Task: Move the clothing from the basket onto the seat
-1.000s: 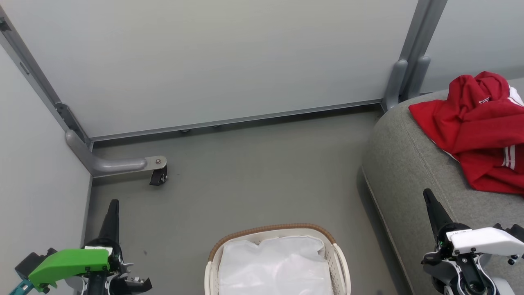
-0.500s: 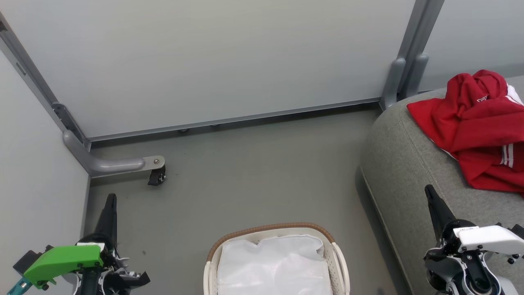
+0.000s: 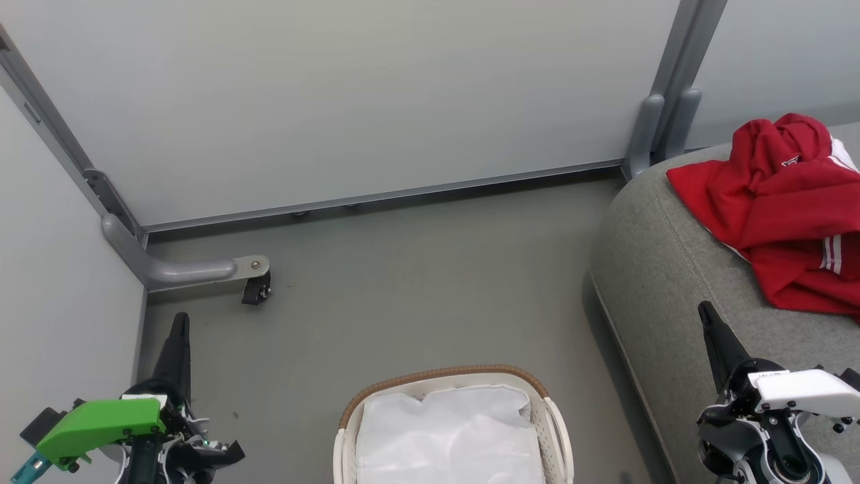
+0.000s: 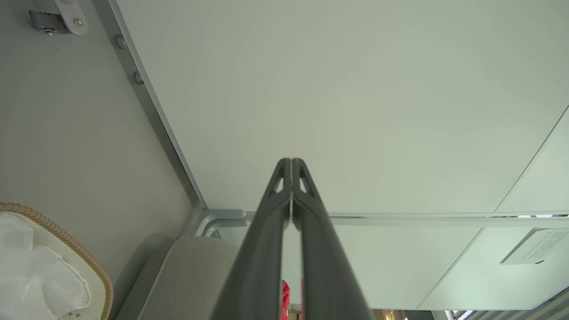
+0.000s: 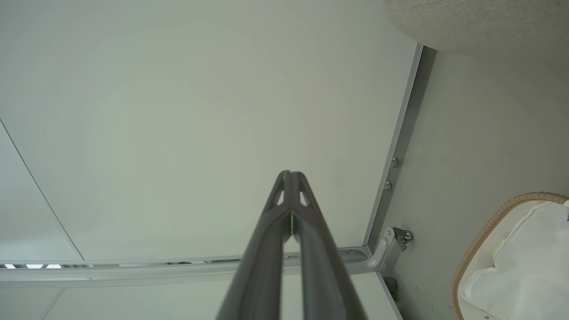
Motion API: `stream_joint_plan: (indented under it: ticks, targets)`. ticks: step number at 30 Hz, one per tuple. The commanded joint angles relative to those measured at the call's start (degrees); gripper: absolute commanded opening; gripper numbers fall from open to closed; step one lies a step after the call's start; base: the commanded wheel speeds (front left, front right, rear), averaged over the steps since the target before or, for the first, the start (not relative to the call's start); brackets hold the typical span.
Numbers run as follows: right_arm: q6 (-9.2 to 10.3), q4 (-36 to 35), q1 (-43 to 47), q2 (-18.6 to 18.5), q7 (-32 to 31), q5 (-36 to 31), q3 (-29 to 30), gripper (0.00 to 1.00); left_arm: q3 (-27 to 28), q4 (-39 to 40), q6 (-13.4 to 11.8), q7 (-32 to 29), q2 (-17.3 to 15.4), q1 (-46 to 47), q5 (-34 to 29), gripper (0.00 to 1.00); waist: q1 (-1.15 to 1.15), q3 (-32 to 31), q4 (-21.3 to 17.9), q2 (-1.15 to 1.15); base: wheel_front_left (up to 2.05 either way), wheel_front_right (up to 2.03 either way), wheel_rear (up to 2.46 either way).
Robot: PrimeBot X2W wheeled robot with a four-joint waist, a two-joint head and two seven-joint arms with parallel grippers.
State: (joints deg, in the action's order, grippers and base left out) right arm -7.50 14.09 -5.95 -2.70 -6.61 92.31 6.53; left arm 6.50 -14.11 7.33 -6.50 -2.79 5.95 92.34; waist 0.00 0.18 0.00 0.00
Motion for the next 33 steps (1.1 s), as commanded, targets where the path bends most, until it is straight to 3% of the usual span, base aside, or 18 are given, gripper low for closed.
stream_joint_plan:
  ticks: [1,33]
  targets:
    - [0.02,-0.19,-0.49,-0.34,-0.08,0.19,0.11,0.0,0.17,0.12,0.33,-0.23,-0.28,0.63,0.17,0.0,0.0,0.0,0.0,0.0,0.0,0.0,0.0]
    - [0.02,-0.19,-0.48,-0.34,-0.07,0.2,0.11,0.0,0.2,0.12,0.29,-0.25,-0.24,0.63,0.12,0.0,0.0,0.0,0.0,0.0,0.0,0.0,0.0]
